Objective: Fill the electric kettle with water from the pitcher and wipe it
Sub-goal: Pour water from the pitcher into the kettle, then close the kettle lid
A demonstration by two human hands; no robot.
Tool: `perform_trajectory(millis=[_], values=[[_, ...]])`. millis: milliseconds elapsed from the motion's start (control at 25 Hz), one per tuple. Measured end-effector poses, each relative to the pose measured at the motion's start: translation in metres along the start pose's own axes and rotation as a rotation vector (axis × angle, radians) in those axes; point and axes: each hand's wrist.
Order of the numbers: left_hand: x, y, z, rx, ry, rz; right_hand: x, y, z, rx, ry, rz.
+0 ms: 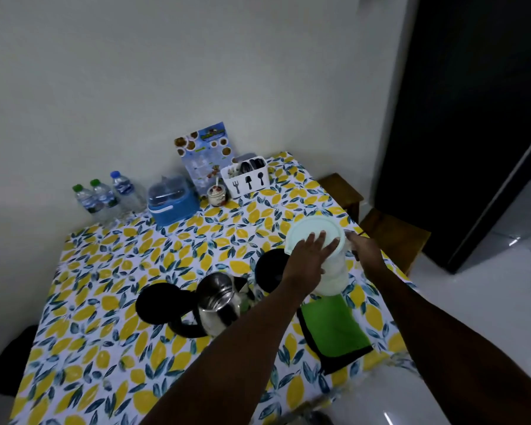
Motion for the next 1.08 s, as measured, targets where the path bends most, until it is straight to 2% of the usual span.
perform_trajectory(millis=[120,280,440,520,680,840,920,1080], values=[[0.024,0.007,0.003,0.022,0.014,-0.004,0.022,-0.004,-0.006,-0.028,-0.057,0.016],[0.042,0.013,0.004,-0.025,0.050,-0.036,0.048,-0.012,-0.005,-0.032,0.022,0.069],[0.043,0.023,-0.002,-0.034,0.096,-0.097,0.056,-0.022,-0.014,-0.140,0.025,0.123],[0.042,0.025,-0.003,-0.038,0.111,-0.137,0.050,-0.023,-0.014,-0.199,0.005,0.085],[0.031,0.014,0.003,-0.162,0.119,-0.183,0.026,-0.015,-0.008,-0.230,-0.223,-0.172],[-0.023,0.002,0.019,-0.347,-0.015,-0.327,-0.018,-0.002,-0.012,-0.407,-0.560,-0.373],[-0.063,-0.008,0.035,-0.391,-0.115,-0.398,-0.047,0.017,-0.012,-0.499,-0.722,-0.336],[-0.148,-0.030,0.072,-0.333,-0.291,-0.496,-0.094,0.078,-0.012,-0.620,-0.863,-0.009]])
Point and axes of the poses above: each hand's wrist, its own x-axis towards the middle knuckle, its own y-axis out of the palm, z = x × y, and after that the axes turned 10 degrees about -x, right-handed
